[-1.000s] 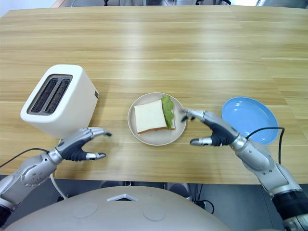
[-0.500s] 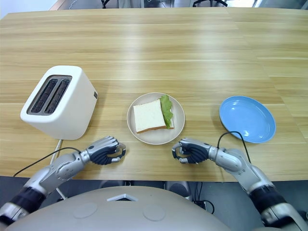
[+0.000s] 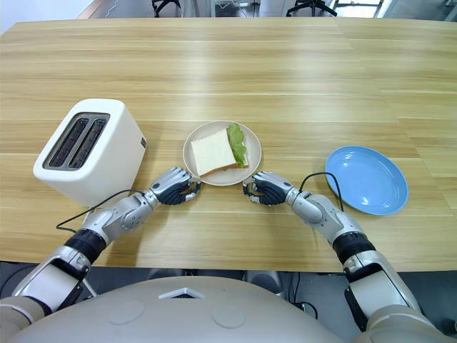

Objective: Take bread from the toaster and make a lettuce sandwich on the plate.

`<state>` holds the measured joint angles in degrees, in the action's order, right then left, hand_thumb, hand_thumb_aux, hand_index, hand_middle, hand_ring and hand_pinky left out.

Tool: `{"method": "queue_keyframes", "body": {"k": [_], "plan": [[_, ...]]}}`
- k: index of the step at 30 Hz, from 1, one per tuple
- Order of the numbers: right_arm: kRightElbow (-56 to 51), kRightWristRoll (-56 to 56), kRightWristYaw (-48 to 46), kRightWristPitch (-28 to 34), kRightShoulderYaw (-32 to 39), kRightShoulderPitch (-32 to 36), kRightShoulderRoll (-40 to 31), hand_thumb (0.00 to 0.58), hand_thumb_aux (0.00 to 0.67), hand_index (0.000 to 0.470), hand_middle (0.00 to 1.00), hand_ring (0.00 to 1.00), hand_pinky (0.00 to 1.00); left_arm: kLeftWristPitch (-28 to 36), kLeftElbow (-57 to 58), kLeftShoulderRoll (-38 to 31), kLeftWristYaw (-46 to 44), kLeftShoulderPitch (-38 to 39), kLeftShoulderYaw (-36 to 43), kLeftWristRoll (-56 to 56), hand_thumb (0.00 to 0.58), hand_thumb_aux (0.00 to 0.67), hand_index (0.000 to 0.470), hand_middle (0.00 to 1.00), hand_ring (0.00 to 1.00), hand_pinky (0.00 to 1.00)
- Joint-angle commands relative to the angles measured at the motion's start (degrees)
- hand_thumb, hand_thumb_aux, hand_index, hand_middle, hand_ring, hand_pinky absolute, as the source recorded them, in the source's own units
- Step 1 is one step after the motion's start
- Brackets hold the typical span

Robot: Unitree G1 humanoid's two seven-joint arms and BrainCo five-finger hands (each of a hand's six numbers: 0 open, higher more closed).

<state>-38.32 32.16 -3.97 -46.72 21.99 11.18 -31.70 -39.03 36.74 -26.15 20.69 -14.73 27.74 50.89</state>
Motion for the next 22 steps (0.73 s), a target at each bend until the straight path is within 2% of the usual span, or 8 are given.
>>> {"method": "queue_keyframes", "body": {"k": [1,2,3,4,6,7,14,22], "plan": [[0.2,-2.9,-2.2,-2.2,-0.1,-3.3,-0.9,0.403,0.3,0.206,0.91,0.91,0.91,-0.3,1.2,-1.2,3.2,-0.3,-0.3,-0.2,0.58,0.67,0.46,0.53,0.53,0.53],[2.3,-6.4,-3.8,-3.6,-0.9,-4.7,-1.7,0.0,0.0,0.0,0.71,0.71,0.71,-0.6,-0.4,-2.1,3.7,0.4,-1.0,-0.7,0.58,0.67,0.46,0.48,0.48,0.48],[4.7,-10.1,-5.4,-4.8,-1.8,-6.3,-2.6,0.0,0.0,0.0,0.37,0.37,0.37,-1.5,-2.6,-2.9,3.6,1.6,-1.9,-2.0,0.58,0.67,0.46,0.27,0.27,0.27],[6.9,-14.3,-7.0,-5.7,-2.7,-7.8,-3.5,0.0,0.0,0.0,0.0,0.0,0.0,-3.0,-5.2,-3.5,3.0,3.1,-3.1,-4.6,0.53,0.473,0.325,0.03,0.03,0.03],[11.9,-22.9,-9.3,-7.3,-5.1,-10.7,-5.3,0.0,0.0,0.0,0.0,0.0,0.0,-6.2,-12.6,-4.8,1.3,7.2,-6.4,-11.5,0.294,0.2,0.137,0.0,0.0,0.0],[14.5,-27.2,-10.4,-7.7,-6.1,-12.0,-6.1,0.0,0.0,0.0,0.0,0.0,0.0,-7.1,-16.4,-5.3,0.3,9.1,-8.0,-14.8,0.0,0.0,0.0,0.0,0.0,0.0],[32.2,-47.6,-11.4,-8.3,-12.9,-15.9,-3.6,0.0,0.0,0.0,0.0,0.0,0.0,-6.0,-39.1,-3.2,-4.9,17.2,-17.4,-31.4,0.0,0.0,0.0,0.0,0.0,0.0],[40.2,-44.2,-8.5,-7.7,-17.9,-11.8,9.8,0.0,0.0,0.0,0.0,0.0,0.0,-2.1,-53.9,7.9,-5.3,15.7,-23.8,-34.6,0.0,0.0,0.0,0.0,0.0,0.0]]}}
